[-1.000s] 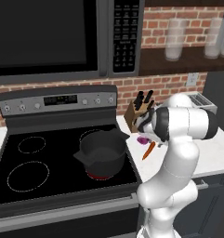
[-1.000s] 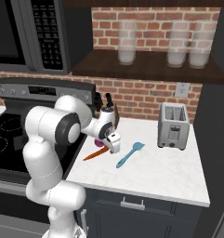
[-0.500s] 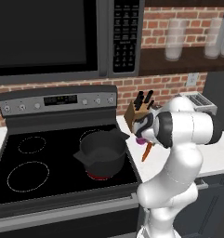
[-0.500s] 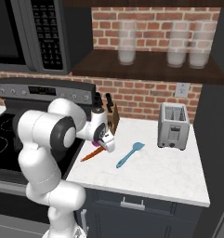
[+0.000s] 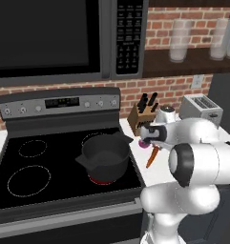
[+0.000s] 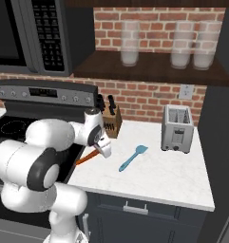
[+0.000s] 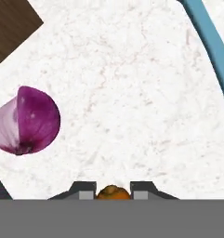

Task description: Put the carrot and onion in the pot. Retrieve the spatula and lightly stir the vegetables in the pot.

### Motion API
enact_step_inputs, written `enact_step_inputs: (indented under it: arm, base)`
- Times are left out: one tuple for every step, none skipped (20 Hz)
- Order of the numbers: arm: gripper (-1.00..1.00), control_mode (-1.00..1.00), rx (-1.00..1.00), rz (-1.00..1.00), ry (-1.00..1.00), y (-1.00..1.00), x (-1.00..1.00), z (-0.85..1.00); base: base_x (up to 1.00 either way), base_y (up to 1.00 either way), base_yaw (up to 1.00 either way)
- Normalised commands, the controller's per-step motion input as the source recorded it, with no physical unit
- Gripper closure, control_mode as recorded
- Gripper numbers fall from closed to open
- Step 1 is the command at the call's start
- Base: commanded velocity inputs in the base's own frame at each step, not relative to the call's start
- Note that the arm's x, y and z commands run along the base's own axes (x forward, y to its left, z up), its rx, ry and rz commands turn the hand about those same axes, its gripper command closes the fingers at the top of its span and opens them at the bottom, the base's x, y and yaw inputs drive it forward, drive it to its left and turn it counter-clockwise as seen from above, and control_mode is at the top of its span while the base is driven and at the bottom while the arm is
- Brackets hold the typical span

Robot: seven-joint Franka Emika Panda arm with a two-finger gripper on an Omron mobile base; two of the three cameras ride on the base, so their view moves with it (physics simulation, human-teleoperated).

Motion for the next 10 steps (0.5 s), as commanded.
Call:
enact_step_inputs:
  arm:
    - [1.00,-1.00,0.00,0.00,-0.10,0.00,-0.93,1.00]
    - [1.00,-1.00,0.00,0.00,-0.09,0.00,-0.97,1.00]
    - [1.00,-1.00,0.00,0.00,-0.08,0.00,-0.97,1.00]
    - [1.00,-1.00,0.00,0.00,-0.07,0.00,-0.97,1.00]
    - [1.00,-1.00,0.00,0.00,-0.04,0.00,-1.00,1.00]
    - [1.00,-1.00,0.00,0.00,-0.04,0.00,-1.00,1.00]
    - [1.00,-1.00,0.00,0.00,-0.02,0.00,-0.98,1.00]
    - [1.00,-1.00,0.00,0.00,-0.02,0.00,-0.98,1.00]
    - [1.00,-1.00,0.00,0.00,-0.01,0.00,-0.94,1.00]
    - [1.00,-1.00,0.00,0.00,-0.01,0.00,-0.91,1.00]
  base:
    - [0.00,0.00,0.00]
    - [0.00,0.00,0.00]
    - [0.00,0.00,0.00]
    - [0.00,0.00,0.00]
    - [0.00,0.00,0.00]
    - [0.00,0.00,0.00]
    - [0.00,0.00,0.00]
    - [0.00,0.00,0.00]
    - [0.00,0.00,0.00]
    - [0.00,0.00,0.00]
